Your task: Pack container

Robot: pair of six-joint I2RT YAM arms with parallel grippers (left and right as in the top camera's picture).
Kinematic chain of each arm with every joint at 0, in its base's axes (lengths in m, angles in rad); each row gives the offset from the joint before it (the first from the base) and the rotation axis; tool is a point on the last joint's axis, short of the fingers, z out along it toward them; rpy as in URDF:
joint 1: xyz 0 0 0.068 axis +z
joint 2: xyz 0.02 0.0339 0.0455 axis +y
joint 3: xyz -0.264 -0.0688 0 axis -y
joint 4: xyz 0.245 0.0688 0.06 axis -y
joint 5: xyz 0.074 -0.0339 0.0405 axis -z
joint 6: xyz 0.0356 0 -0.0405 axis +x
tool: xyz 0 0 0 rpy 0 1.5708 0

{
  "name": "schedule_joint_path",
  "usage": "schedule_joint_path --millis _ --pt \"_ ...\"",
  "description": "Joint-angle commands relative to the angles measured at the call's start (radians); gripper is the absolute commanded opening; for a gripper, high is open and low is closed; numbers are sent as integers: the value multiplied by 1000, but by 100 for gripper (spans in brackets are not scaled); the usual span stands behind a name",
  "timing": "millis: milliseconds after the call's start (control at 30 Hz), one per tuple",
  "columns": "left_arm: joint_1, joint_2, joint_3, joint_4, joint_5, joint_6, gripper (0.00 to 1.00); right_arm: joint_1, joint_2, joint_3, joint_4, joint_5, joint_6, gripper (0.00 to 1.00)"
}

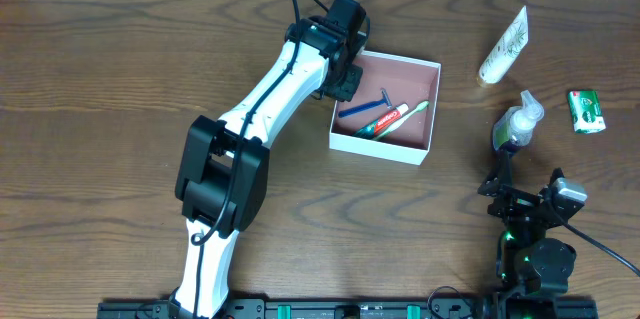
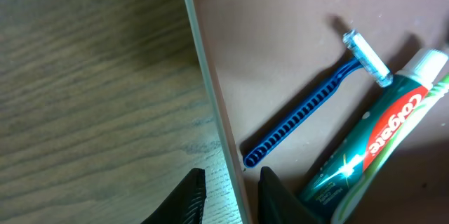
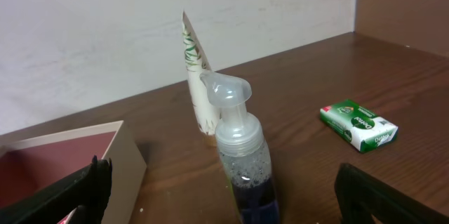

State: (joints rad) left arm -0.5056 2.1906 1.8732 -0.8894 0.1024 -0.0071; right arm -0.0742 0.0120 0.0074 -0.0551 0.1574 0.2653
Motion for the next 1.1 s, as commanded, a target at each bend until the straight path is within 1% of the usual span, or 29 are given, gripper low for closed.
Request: schedule_joint_path --millis 0,33,67,100,133,167,233,367,700,833,967,1067 --pt "4 15 -7 -13 -9 -17 26 16 -6 -2 -4 7 -16 99" --pt "4 15 -7 -15 -9 -17 26 16 -6 -2 -4 7 -16 99" --pt "4 15 -7 -16 -9 -17 24 16 -6 -2 -4 7 -16 99" --pt "4 15 -7 -16 -9 -17 19 16 -6 -2 -4 7 -16 99" --pt "4 15 -7 -16 -10 -17 9 16 -6 -2 -4 7 -16 99" --pt "4 15 -7 -16 -10 -18 6 16 -6 -2 -4 7 -16 99" --pt "4 15 -7 -15 -10 -47 6 16 -6 -2 -4 7 -16 99" --pt "4 15 -7 -15 -48 -182 6 16 -6 -2 -4 7 -16 99" --pt "4 15 -7 -15 -47 -362 6 16 -6 -2 -4 7 -16 99" --pt "4 15 -7 -17 -47 -374 6 16 -6 -2 -4 7 -16 99" --pt "3 15 -7 -35 -47 -429 6 16 -6 -2 -4 7 -16 99" --pt "-1 15 -7 -38 -47 -437 6 16 -6 -2 -4 7 -16 99"
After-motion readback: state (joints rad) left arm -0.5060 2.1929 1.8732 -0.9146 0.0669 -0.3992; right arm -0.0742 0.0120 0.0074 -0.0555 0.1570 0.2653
